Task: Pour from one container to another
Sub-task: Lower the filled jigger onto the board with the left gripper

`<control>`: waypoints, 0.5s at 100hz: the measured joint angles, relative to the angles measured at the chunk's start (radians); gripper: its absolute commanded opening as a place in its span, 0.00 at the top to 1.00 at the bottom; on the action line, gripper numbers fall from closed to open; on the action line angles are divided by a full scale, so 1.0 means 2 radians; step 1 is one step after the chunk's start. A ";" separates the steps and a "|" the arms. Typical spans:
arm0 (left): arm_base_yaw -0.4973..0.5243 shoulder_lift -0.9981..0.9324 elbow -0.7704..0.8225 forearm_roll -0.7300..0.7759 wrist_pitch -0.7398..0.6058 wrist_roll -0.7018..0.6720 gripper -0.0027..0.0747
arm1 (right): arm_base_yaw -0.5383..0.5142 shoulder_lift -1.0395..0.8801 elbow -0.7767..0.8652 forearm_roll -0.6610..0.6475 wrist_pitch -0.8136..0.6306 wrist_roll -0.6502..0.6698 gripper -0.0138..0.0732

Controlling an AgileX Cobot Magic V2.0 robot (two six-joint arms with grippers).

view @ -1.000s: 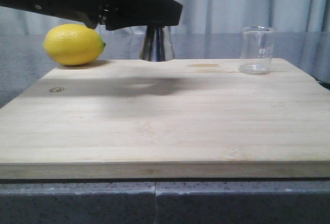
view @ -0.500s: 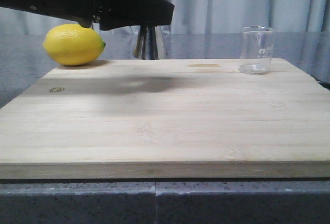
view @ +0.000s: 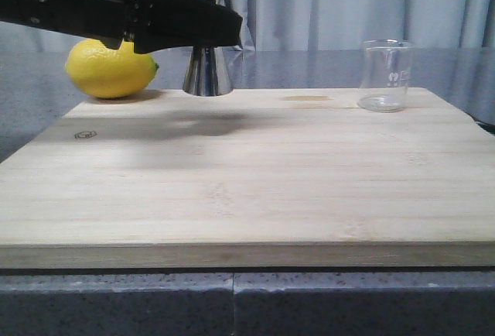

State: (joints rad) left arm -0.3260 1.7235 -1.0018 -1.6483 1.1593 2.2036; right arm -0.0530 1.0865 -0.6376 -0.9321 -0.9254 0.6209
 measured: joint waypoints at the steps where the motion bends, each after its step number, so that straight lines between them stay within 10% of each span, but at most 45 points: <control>1: 0.000 0.000 0.001 0.000 0.000 0.001 0.99 | 0.000 0.000 0.000 0.000 0.000 0.000 0.18; 50: 0.006 0.000 0.037 -0.017 -0.002 0.031 0.99 | 0.000 0.000 0.000 0.000 0.012 0.001 0.18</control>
State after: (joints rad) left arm -0.3146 1.7235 -0.9279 -1.6831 1.1562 2.2663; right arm -0.0530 1.0865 -0.6376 -0.9321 -0.9010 0.6227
